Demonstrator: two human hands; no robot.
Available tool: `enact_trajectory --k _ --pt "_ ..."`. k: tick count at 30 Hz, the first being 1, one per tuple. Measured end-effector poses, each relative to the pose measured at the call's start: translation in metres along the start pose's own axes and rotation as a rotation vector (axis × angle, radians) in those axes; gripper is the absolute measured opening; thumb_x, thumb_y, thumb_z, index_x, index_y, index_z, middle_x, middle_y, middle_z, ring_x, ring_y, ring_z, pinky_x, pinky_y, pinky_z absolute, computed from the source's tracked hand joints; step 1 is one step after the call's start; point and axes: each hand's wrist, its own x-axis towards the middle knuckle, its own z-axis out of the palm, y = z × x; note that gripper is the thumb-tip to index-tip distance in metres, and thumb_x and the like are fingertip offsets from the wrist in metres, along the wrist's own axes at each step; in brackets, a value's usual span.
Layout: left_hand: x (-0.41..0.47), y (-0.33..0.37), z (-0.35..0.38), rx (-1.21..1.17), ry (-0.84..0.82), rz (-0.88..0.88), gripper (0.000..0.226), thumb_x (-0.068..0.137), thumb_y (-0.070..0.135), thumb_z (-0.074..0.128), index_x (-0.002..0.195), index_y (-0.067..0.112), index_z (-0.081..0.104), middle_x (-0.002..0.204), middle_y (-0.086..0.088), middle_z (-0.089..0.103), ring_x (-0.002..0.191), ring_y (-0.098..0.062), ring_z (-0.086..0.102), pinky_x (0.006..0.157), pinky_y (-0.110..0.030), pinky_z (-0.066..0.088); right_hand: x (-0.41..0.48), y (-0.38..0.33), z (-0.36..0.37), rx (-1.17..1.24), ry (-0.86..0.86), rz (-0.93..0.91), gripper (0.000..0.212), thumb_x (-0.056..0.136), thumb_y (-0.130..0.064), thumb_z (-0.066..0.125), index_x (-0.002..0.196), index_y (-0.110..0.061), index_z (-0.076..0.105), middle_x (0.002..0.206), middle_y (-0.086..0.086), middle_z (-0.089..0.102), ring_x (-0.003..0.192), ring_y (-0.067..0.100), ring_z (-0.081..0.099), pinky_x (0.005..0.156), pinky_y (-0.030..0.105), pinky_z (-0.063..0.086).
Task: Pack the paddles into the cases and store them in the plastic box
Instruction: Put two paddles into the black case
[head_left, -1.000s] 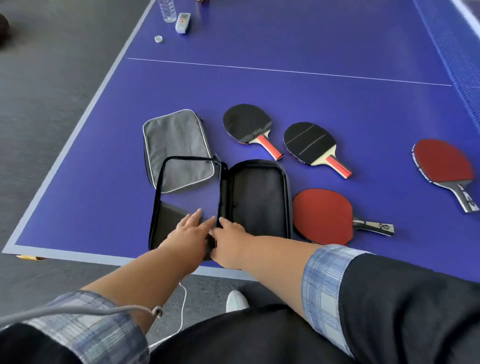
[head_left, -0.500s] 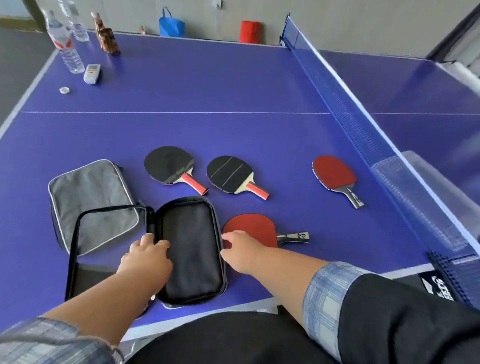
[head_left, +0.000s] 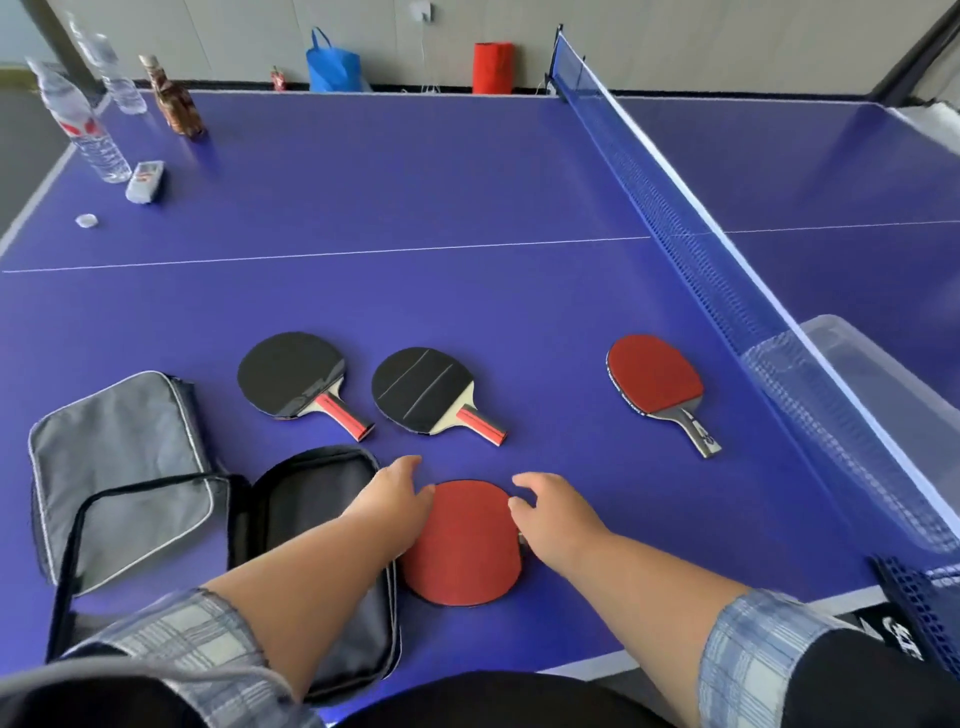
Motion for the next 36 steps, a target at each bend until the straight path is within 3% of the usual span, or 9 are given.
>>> enact_trajectory --k 5,9,15,20,23,26,29,31,36 --pt "0.042 0.026 0.008 -0.368 0.056 -0.229 0.065 0.096 0.039 0.054 0.153 0.019 0.028 0.15 0.0 0.044 0.125 -0.019 0.051 0.101 -0.032 0.042 0.055 -0.008 -0.019 0.04 0.004 -0.069 0.042 0.099 -0.034 0.053 0.14 -0.025 0.056 0.138 -0.001 0.056 0.111 0.017 0.058 0.083 0.025 0.039" --pt "0.068 0.038 0.009 -0.451 0.092 -0.356 0.033 0.095 0.035 0.055 0.124 0.027 0.04 0.089 0.011 0.052 0.079 -0.013 0.053 0.071 -0.018 0.046 0.099 -0.02 -0.032 0.056 -0.029 -0.144 0.041 0.099 -0.03 0.051 0.14 -0.024 0.056 0.14 0.0 0.054 0.114 0.016 0.057 0.083 0.027 0.039" --pt "0.102 0.047 0.005 -0.768 0.247 -0.512 0.022 0.092 0.028 0.058 0.107 0.016 0.046 0.106 -0.012 0.056 0.098 -0.032 0.058 0.096 -0.05 0.051 0.175 -0.062 -0.045 0.054 -0.141 -0.144 0.054 0.101 -0.029 0.045 0.154 -0.025 0.037 0.156 0.001 0.041 0.136 0.023 0.045 0.095 0.029 0.039" --pt "0.119 0.042 0.008 -0.91 0.305 -0.562 0.035 0.09 0.021 0.058 0.121 0.007 0.055 0.106 -0.013 0.061 0.099 -0.034 0.061 0.095 -0.052 0.052 0.21 -0.081 -0.029 0.051 -0.258 -0.112 0.071 0.1 -0.029 0.051 0.16 -0.023 0.015 0.161 0.003 0.033 0.142 0.027 0.039 0.106 0.035 0.038" --pt "0.122 0.04 0.012 -0.975 0.311 -0.563 0.014 0.09 0.01 0.056 0.103 0.016 0.056 0.078 -0.001 0.056 0.077 -0.024 0.054 0.076 -0.039 0.053 0.217 -0.081 -0.018 0.061 -0.217 -0.066 0.069 0.095 -0.031 0.055 0.157 -0.02 0.027 0.153 0.007 0.038 0.123 0.029 0.051 0.095 0.042 0.049" --pt "0.119 0.04 0.013 -1.05 0.349 -0.56 0.02 0.087 0.004 0.054 0.086 0.024 0.057 0.073 -0.004 0.053 0.069 -0.02 0.044 0.06 -0.034 0.043 0.217 -0.072 -0.018 0.161 -0.197 0.006 0.049 0.089 -0.035 0.059 0.136 -0.022 0.053 0.134 0.006 0.054 0.103 0.025 0.059 0.08 0.038 0.054" --pt "0.112 0.041 0.01 -1.108 0.377 -0.541 0.034 0.086 -0.001 0.051 0.081 0.033 0.051 0.078 -0.003 0.051 0.065 -0.021 0.04 0.059 -0.034 0.043 0.212 -0.064 -0.019 0.277 -0.138 -0.012 0.019 0.089 -0.03 0.063 0.108 -0.028 0.063 0.116 0.002 0.066 0.097 0.022 0.064 0.083 0.042 0.059" --pt "0.103 0.037 0.004 -1.117 0.369 -0.489 0.039 0.084 -0.001 0.047 0.08 0.037 0.056 0.077 -0.001 0.051 0.061 -0.023 0.034 0.055 -0.035 0.042 0.201 -0.064 -0.018 0.345 -0.113 -0.02 0.023 0.089 -0.029 0.066 0.111 -0.029 0.062 0.11 -0.002 0.068 0.095 0.017 0.064 0.076 0.036 0.057" --pt "0.056 0.016 -0.03 -0.992 0.483 -0.429 0.04 0.073 0.017 0.053 0.103 0.043 0.055 0.07 0.018 0.07 0.054 -0.01 0.06 0.067 -0.034 0.059 0.155 -0.082 -0.008 0.423 -0.093 -0.04 0.037 0.089 -0.035 0.069 0.121 -0.026 0.055 0.107 -0.006 0.065 0.089 0.011 0.061 0.064 0.025 0.046"
